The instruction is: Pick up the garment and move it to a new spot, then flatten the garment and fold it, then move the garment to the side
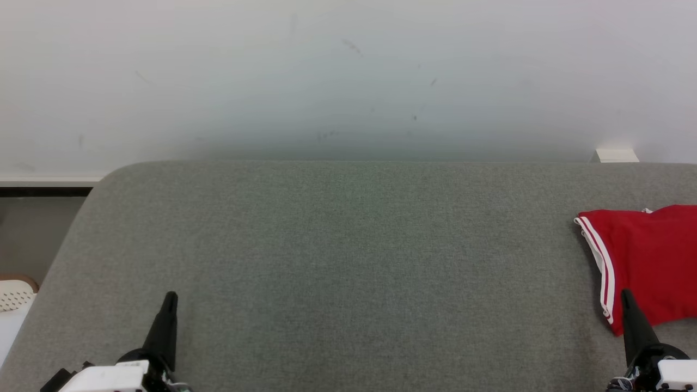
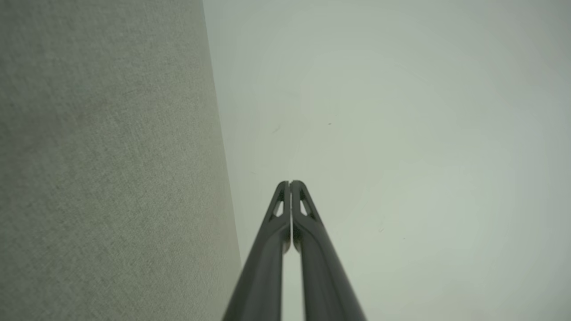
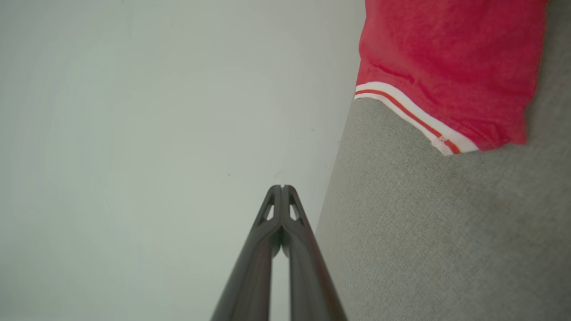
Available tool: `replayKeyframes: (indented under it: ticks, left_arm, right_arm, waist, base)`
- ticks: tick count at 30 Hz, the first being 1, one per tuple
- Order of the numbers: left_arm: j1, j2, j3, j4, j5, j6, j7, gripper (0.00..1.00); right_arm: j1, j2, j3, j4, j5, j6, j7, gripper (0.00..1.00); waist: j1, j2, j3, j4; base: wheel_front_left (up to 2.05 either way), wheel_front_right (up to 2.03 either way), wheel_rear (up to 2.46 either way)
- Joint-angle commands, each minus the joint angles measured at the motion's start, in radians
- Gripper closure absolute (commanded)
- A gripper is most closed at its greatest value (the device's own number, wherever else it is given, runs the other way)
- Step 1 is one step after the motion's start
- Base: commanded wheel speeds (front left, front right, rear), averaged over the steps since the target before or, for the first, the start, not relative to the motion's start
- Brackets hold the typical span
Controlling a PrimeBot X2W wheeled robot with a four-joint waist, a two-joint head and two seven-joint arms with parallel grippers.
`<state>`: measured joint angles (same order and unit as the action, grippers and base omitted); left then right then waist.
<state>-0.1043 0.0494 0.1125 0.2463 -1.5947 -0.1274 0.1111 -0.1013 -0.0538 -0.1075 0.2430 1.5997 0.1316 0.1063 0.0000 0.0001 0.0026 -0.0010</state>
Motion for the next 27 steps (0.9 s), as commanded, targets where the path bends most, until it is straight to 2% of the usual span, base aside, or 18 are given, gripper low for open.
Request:
replayKeyframes:
  ticks: [1,27]
  left_arm:
    - [-0.009,0.001,0.004,-0.001,-0.026,-0.006,0.008,1.0]
    - [-0.008,0.002,0.004,-0.001,-0.024,-0.006,0.007,1.0]
  right_arm:
    - [-0.013,0.002,-0.007,0.003,0.021,-0.002,0.007,1.0]
    - [-0.012,0.002,-0.008,0.003,0.014,-0.002,0.009,1.0]
  waist:
    - [0.0,-0.0001,0.001,0.001]
    - [0.0,-0.0001,0.001,0.001]
  base:
    - [0.0,0.0,0.0]
    - [0.0,0.0,0.0]
